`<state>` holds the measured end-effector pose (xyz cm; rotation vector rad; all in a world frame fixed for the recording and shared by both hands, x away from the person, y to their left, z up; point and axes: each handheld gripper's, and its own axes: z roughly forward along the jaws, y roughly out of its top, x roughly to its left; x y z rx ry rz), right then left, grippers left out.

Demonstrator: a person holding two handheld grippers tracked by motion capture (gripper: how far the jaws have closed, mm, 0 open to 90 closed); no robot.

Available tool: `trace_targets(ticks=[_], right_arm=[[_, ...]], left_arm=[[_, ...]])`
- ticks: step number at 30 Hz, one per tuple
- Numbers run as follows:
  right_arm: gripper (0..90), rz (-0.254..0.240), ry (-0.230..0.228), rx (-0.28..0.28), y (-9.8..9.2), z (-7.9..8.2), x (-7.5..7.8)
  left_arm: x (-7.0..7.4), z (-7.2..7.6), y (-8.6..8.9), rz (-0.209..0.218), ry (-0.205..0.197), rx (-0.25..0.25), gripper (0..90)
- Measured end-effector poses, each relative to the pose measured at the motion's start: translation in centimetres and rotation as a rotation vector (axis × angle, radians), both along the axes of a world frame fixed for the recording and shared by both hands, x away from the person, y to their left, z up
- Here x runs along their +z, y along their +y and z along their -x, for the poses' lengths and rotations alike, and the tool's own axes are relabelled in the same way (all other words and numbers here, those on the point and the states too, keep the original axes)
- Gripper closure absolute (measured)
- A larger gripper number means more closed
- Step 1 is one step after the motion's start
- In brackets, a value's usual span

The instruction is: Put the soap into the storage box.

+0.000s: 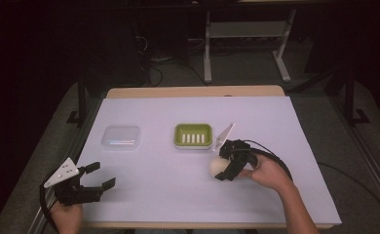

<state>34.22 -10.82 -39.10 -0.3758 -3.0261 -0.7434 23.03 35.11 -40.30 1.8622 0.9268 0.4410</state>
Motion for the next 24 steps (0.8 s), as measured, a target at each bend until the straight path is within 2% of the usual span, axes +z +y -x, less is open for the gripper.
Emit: trace_targets(ticks=[4, 15, 24], right_arm=[[24.3, -0.019, -0.003, 0.002, 0.3, -0.7, 0.5], [24.3, -0.045, 0.005, 0.022, 1.7, -2.8, 1.5], [24.4, -0.068, -0.001, 0.025, 2.5, -3.7, 2.0]], left_arm=[[0.0, 0.0, 0.0, 0.014, -0.003, 0.005, 13.3], [0.0, 0.0, 0.0, 0.011, -0.007, 0.005, 13.2], [0.0, 0.0, 0.1, 0.013, -0.003, 0.009, 13.3]])
